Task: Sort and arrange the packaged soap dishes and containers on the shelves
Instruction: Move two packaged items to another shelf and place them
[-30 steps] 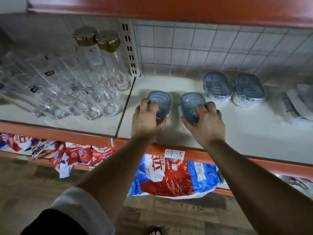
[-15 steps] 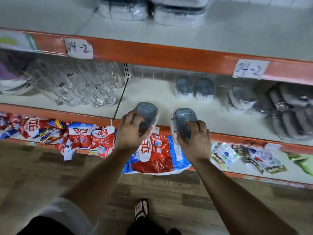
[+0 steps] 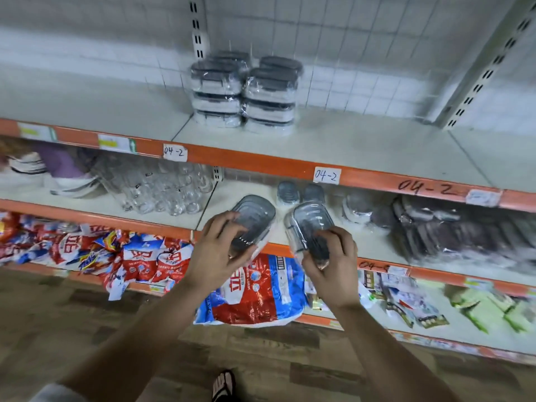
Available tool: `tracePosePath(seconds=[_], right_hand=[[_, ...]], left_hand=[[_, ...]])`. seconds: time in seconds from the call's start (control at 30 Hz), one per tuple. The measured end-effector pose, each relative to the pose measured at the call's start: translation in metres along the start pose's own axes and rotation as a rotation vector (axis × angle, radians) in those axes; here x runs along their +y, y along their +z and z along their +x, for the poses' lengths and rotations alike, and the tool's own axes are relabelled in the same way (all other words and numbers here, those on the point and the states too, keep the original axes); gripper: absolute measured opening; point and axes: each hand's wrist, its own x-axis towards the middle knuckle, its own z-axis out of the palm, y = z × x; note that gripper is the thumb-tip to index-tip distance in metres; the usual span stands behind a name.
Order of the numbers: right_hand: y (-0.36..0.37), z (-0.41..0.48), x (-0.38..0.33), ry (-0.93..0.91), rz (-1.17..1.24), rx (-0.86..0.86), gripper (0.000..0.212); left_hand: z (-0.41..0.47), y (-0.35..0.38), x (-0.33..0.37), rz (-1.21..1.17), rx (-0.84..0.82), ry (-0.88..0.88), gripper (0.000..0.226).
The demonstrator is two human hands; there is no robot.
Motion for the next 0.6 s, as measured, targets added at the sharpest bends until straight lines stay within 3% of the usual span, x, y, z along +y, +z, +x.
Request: tracePosePath(seconds=[0.17,0.33,0.43,0.6], right_hand=[[-0.033,0.039,-0.009,-0.091,0.022,0.104,0.041],[-0.048,0.098,-0.013,-0.067,0.006,0.157,0.039],[-0.050,0.134,-0.002,-0.089,-0.090,0.102,0.038],[-0.045,0.181,0.016,-0.051,-0.168,-0.128,0.041]], left_hand=[[0.040,-0.022,0.004,0.027,0.082,0.128,0.040],[0.088,-0.027,-0.002,-0.018,0.062,0.024,0.047],[0.115,-0.029,-0.017,-0.061,0.027,-0.048,0.058],[0.160,-0.032,-0.046,-0.122,-0.051,-0.117,0.066]])
